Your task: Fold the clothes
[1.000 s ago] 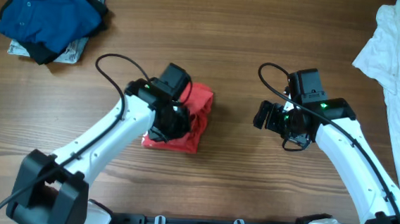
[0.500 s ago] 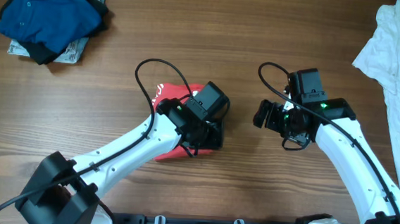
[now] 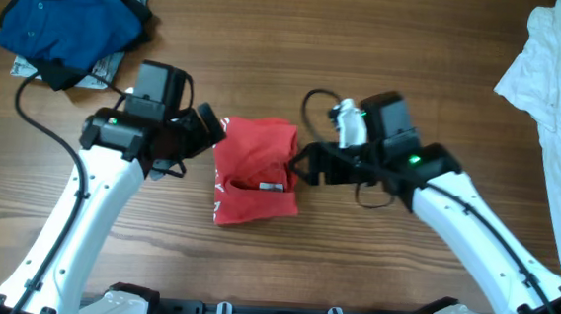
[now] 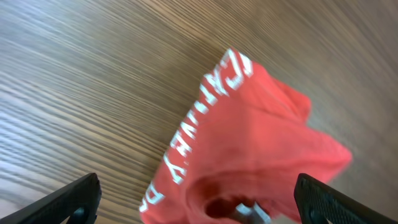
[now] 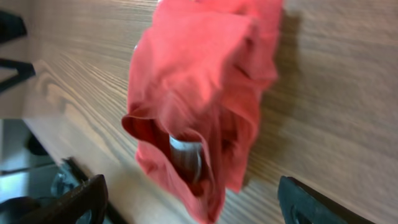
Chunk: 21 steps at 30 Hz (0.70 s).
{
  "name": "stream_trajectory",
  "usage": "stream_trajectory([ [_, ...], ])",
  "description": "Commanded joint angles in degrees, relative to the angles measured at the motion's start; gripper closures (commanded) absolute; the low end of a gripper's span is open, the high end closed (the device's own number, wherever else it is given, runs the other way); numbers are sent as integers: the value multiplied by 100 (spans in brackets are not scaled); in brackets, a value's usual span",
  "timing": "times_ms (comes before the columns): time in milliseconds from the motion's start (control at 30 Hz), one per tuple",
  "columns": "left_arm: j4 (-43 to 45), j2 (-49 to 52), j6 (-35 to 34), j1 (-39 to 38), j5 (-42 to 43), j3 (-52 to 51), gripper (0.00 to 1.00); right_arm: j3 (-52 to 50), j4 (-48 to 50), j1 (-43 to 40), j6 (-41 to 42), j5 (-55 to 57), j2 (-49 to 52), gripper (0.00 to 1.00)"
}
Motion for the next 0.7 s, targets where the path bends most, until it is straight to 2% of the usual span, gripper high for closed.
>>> stream_trajectory([
  [0,-140,17,7,667,-310,33,0,-17,442,684,-197,811,157,17],
  [67,-437,17,9,1113,-310,33,0,-17,570,1047,55,1362,391,27],
  [167,-734,17,13,1309,-330,15,0,-17,599,1143,175,1620,815,29],
  [233,-732,17,28,1307,-330,15,0,-17,693,1143,216,1659,992,38],
  [300,-730,20,28,1307,-332,15,0,-9,885,1143,332,1593,990,38],
  [467,-778,140,26,1307,-501,7,0,-7,1069,1143,380,1790,1019,59],
  [600,-778,157,26,1307,-501,-17,0,-7,1331,1141,411,1790,1270,60],
  [667,-778,157,28,1307,-501,-17,0,-2,1499,1137,455,1856,1270,77],
])
